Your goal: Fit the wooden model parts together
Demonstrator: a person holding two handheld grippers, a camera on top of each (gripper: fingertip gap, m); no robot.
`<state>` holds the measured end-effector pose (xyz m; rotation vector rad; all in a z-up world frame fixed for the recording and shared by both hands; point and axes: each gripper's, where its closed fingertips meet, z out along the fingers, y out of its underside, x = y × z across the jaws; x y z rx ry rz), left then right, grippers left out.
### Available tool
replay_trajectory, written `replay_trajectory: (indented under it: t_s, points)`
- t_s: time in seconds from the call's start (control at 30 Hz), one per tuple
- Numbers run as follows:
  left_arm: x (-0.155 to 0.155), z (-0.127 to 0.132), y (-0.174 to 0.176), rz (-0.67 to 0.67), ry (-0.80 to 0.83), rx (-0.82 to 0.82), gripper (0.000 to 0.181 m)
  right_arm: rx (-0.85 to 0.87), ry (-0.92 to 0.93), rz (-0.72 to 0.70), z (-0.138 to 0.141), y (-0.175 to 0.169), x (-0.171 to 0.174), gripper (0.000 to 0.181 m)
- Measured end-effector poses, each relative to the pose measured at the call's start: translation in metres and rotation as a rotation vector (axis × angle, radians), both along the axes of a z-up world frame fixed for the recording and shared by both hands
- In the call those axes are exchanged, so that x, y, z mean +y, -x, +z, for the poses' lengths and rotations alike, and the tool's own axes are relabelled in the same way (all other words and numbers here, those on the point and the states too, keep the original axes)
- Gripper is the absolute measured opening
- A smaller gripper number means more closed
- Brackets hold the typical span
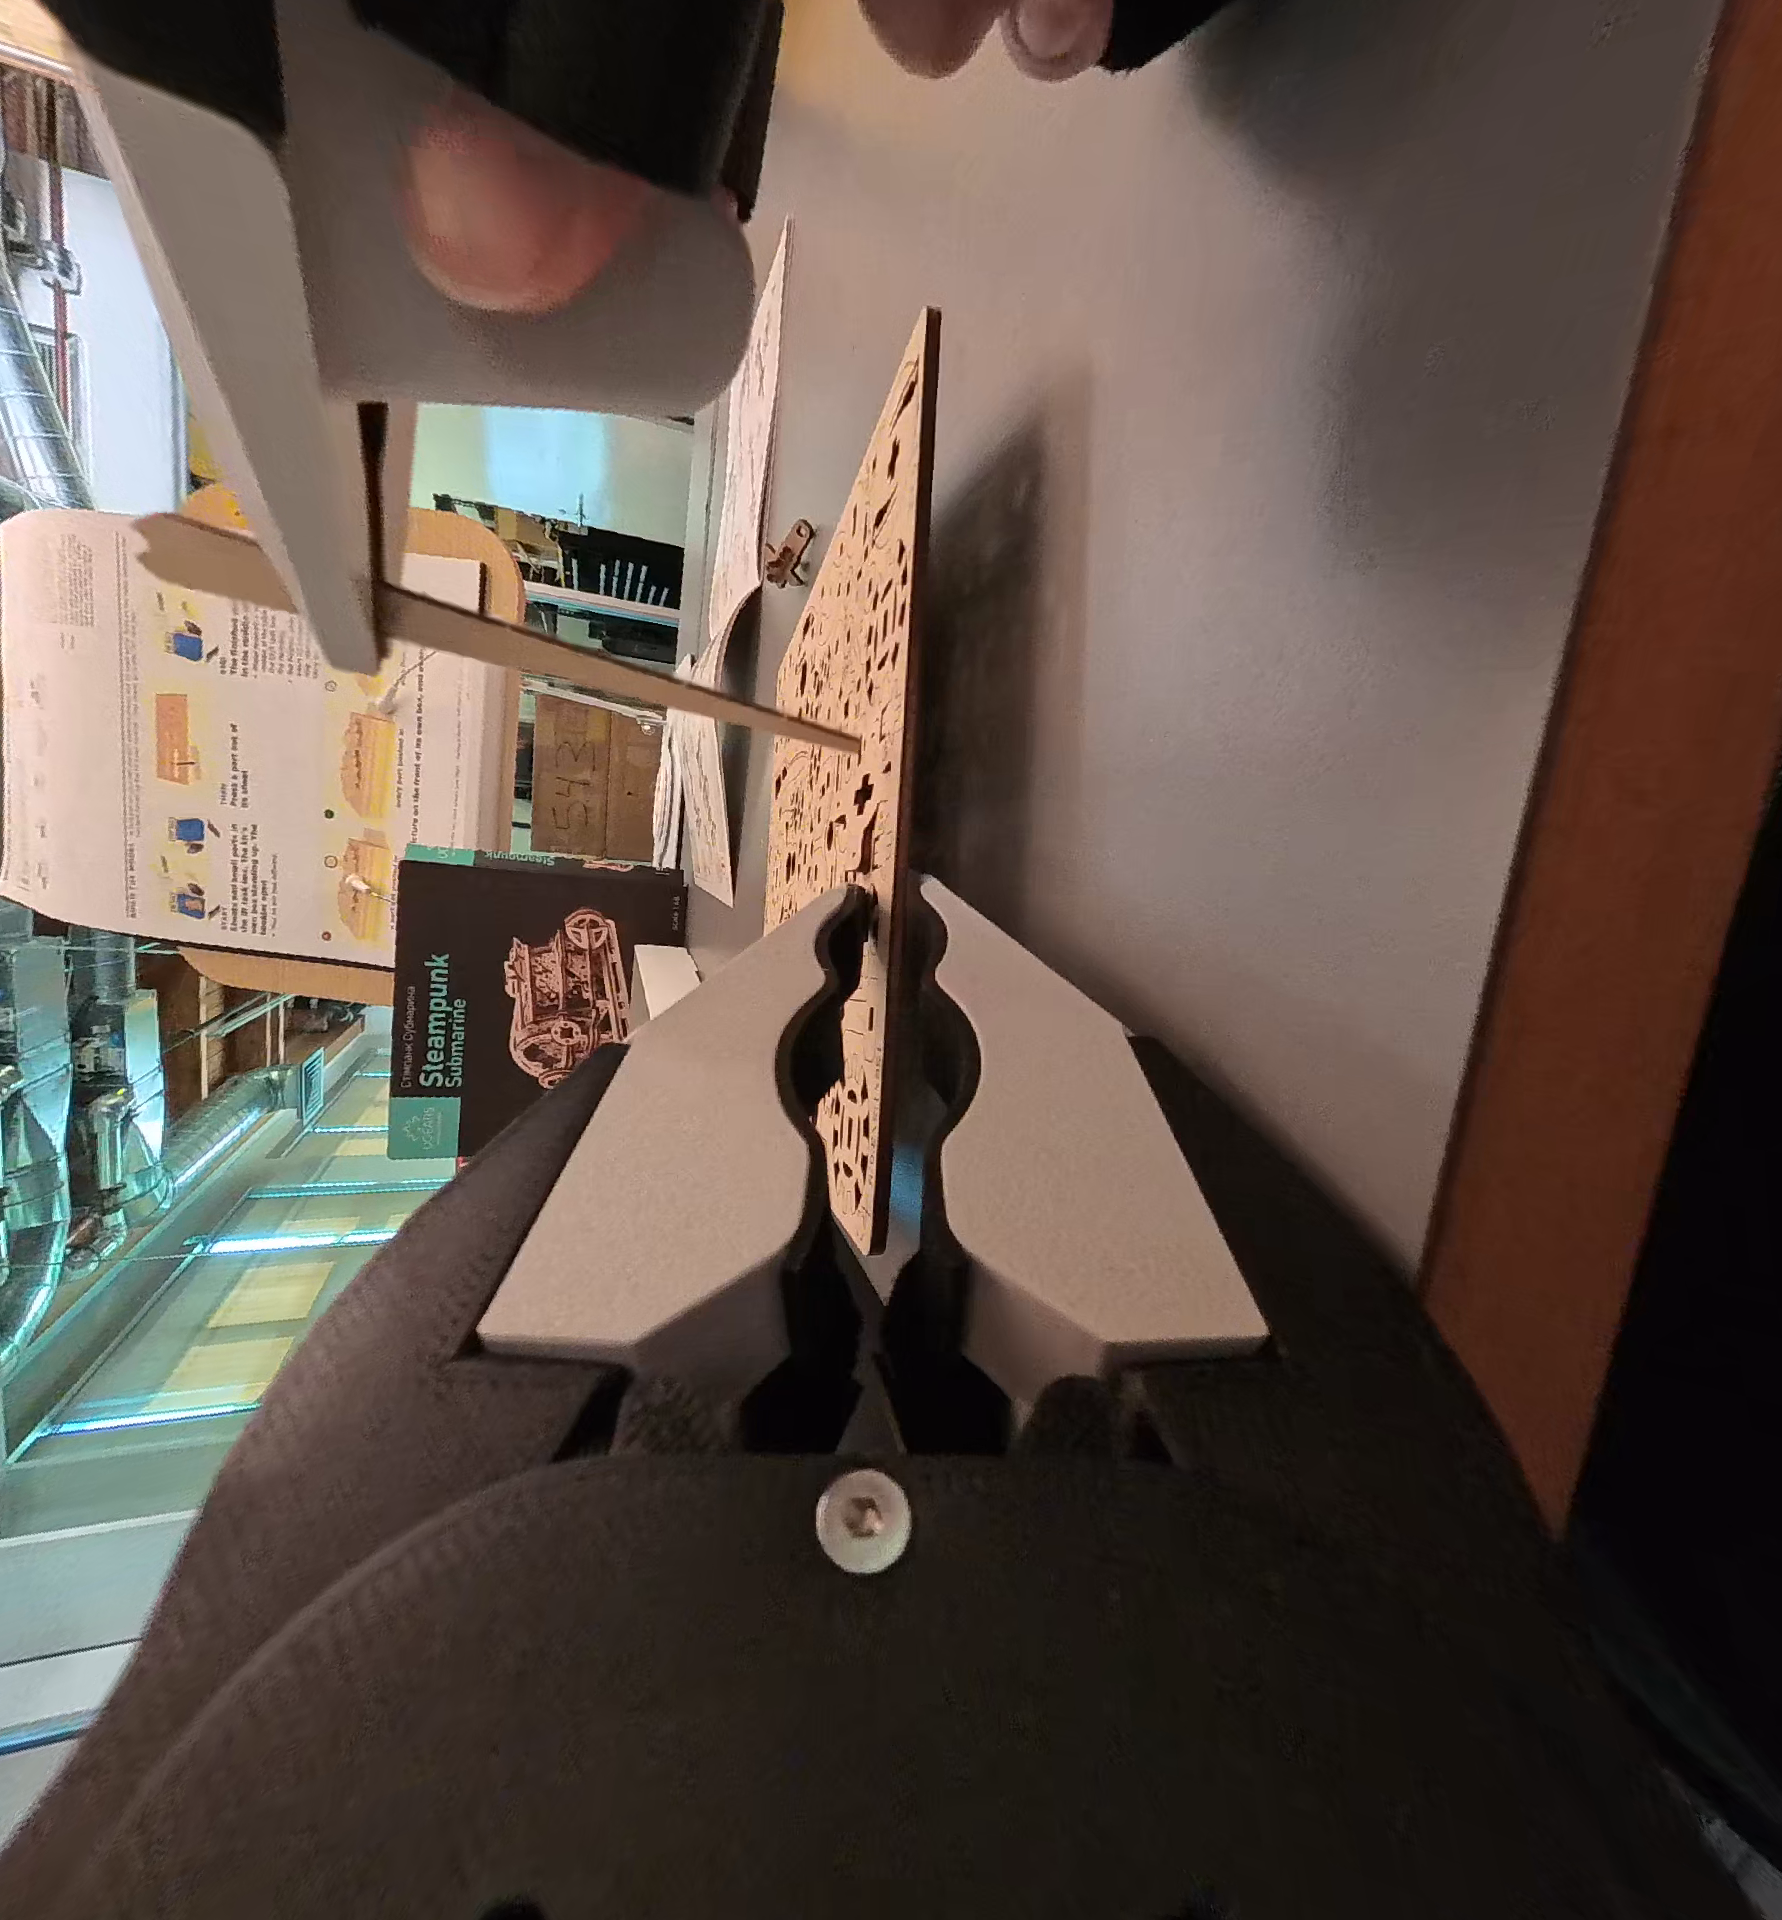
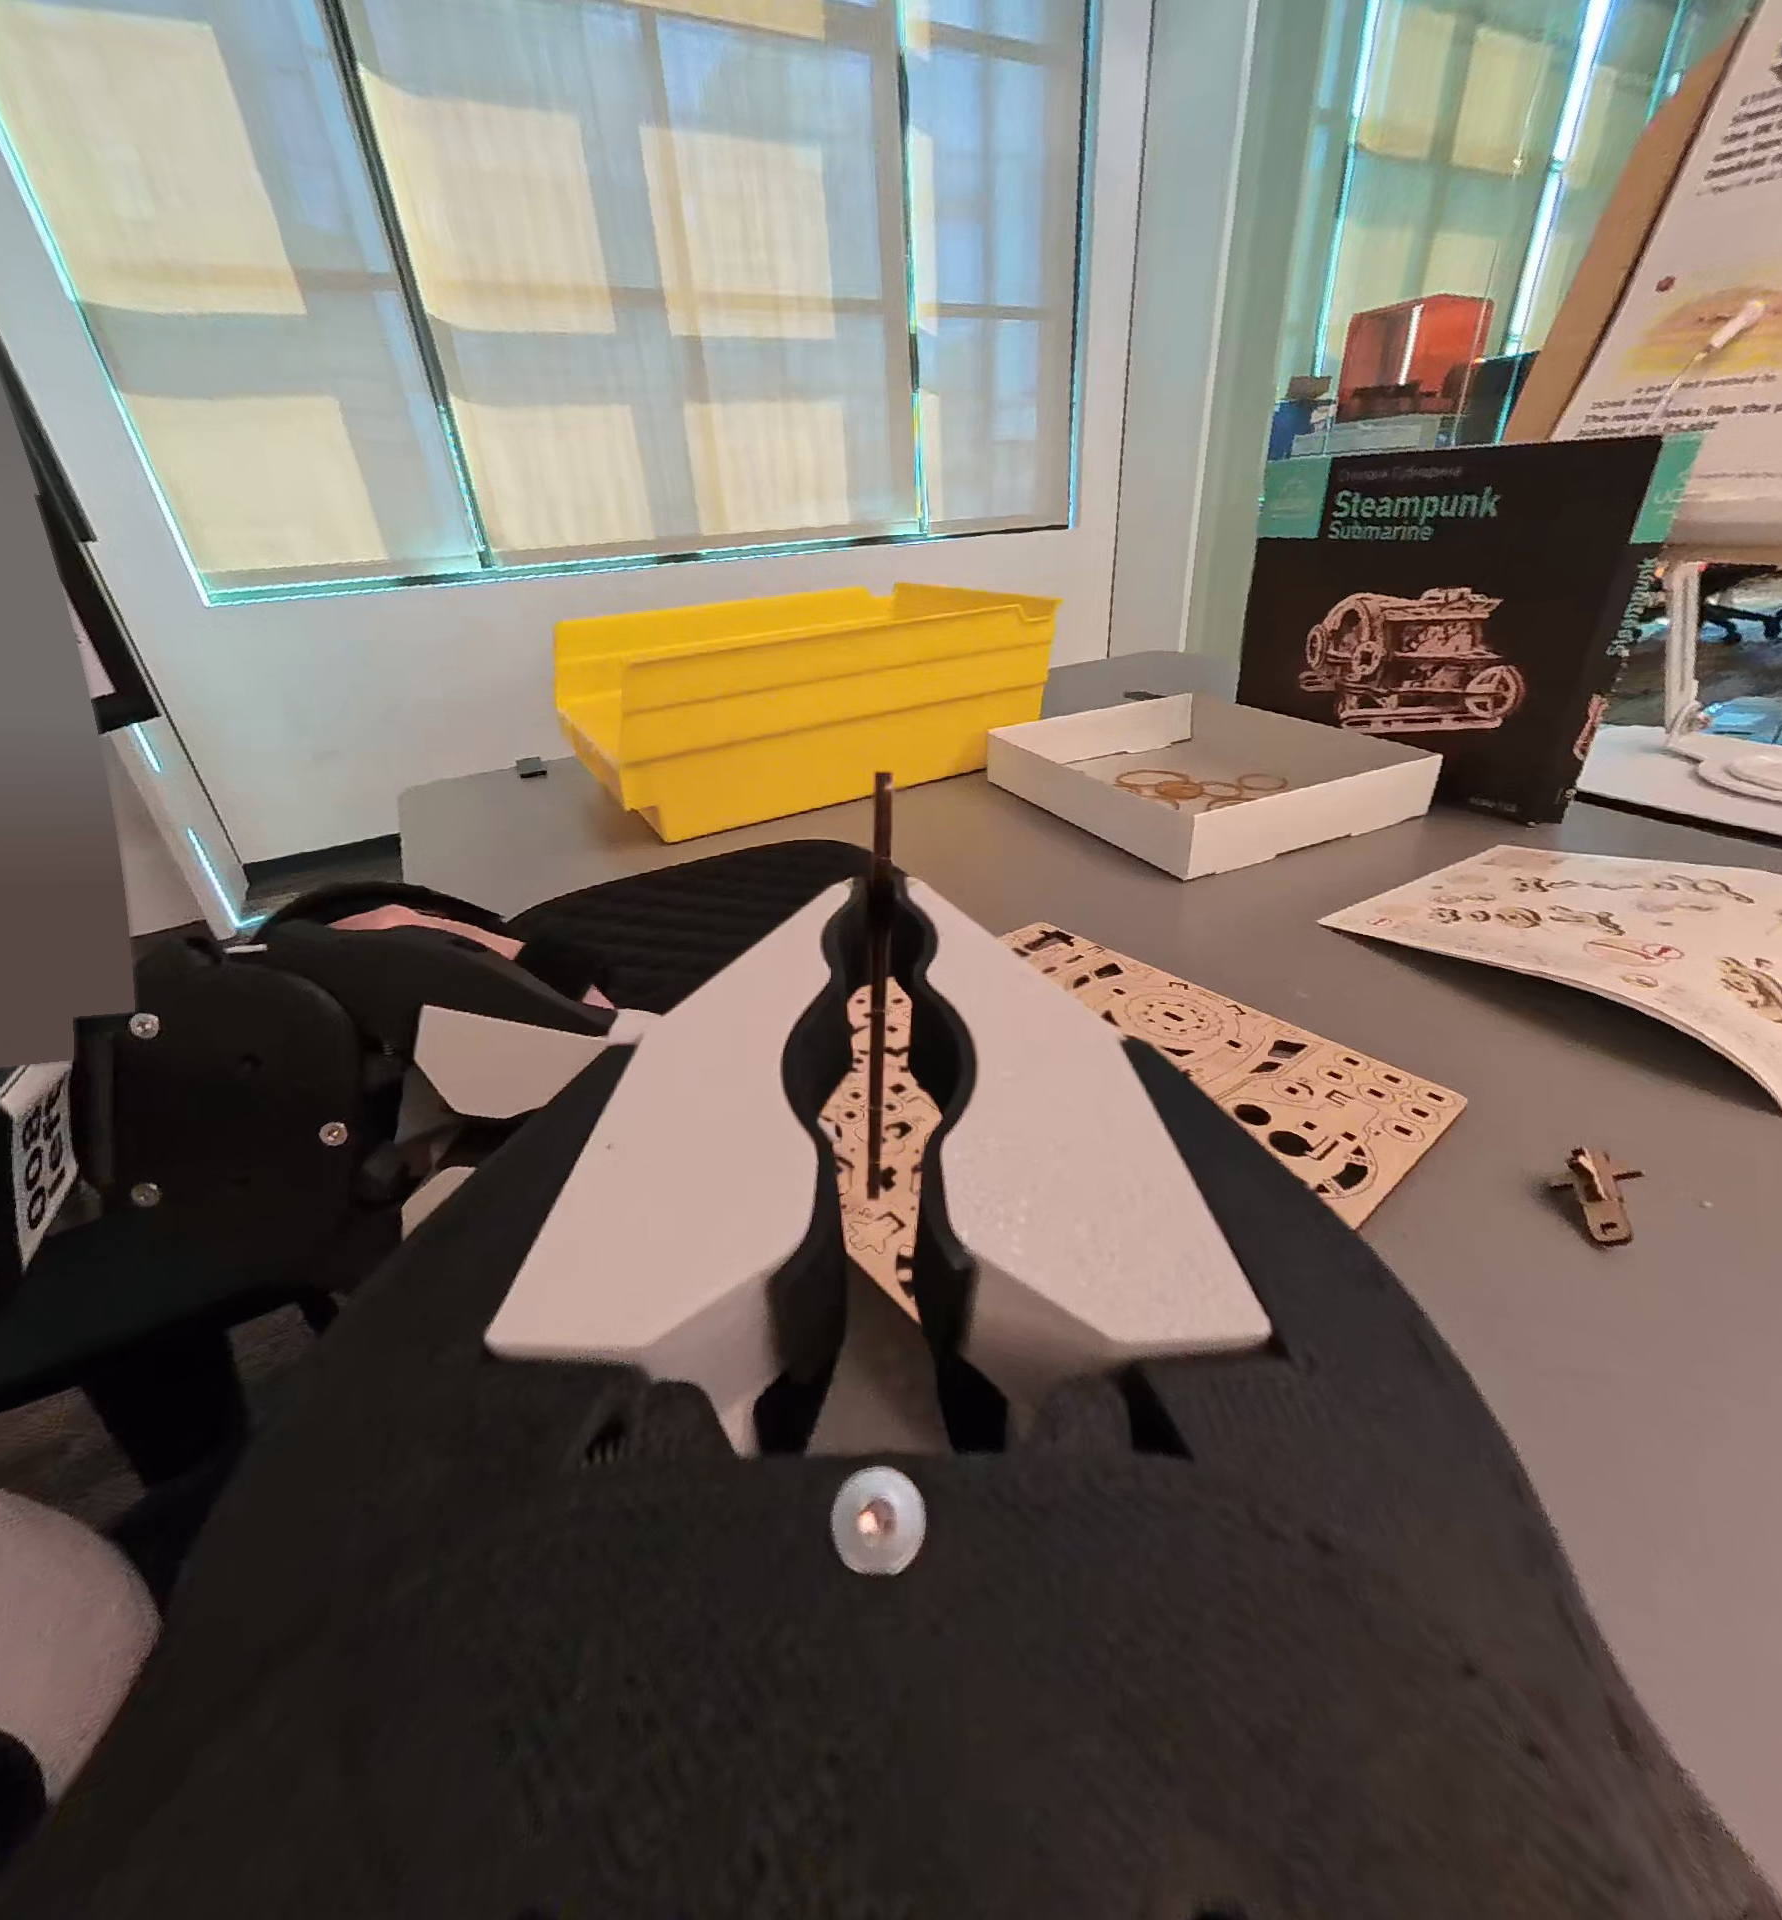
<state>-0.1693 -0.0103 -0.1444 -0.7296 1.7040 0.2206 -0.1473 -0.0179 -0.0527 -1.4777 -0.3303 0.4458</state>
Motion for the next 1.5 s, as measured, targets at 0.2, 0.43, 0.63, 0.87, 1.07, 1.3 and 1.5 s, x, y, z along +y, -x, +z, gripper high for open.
replay_trajectory:
  t_s: [0.2, 0.43, 0.63, 0.87, 1.07, 1.3, 1.5]
  points:
    - [-0.001, 0.002, 0.001, -0.01, -0.005, -0.015, 0.005, 0.002, -0.001, -0.019, 0.0, -0.005, 0.003, 0.003]
    - [-0.001, 0.0, 0.002, -0.013, 0.008, -0.01, 0.005, -0.028, 0.034, 0.003, -0.006, 0.001, 0.007, 0.003]
    - [-0.001, -0.003, 0.002, -0.011, 0.032, 0.008, 0.006, -0.052, 0.057, 0.011, -0.01, 0.004, 0.009, 0.003]
    - [-0.003, -0.001, 0.001, -0.031, 0.016, -0.004, 0.005, 0.121, -0.037, -0.021, 0.009, -0.014, 0.006, 0.002]
    - [-0.004, -0.001, 0.0, -0.031, 0.017, -0.003, 0.006, 0.276, 0.075, -0.008, 0.006, -0.017, 0.021, 0.002]
    - [-0.005, -0.001, -0.001, -0.032, 0.015, -0.007, 0.005, 0.178, 0.222, -0.061, -0.012, -0.011, 0.039, 0.003]
    - [-0.007, 0.0, -0.001, -0.036, 0.011, -0.012, 0.005, 0.203, 0.376, -0.028, -0.018, -0.015, 0.048, 0.003]
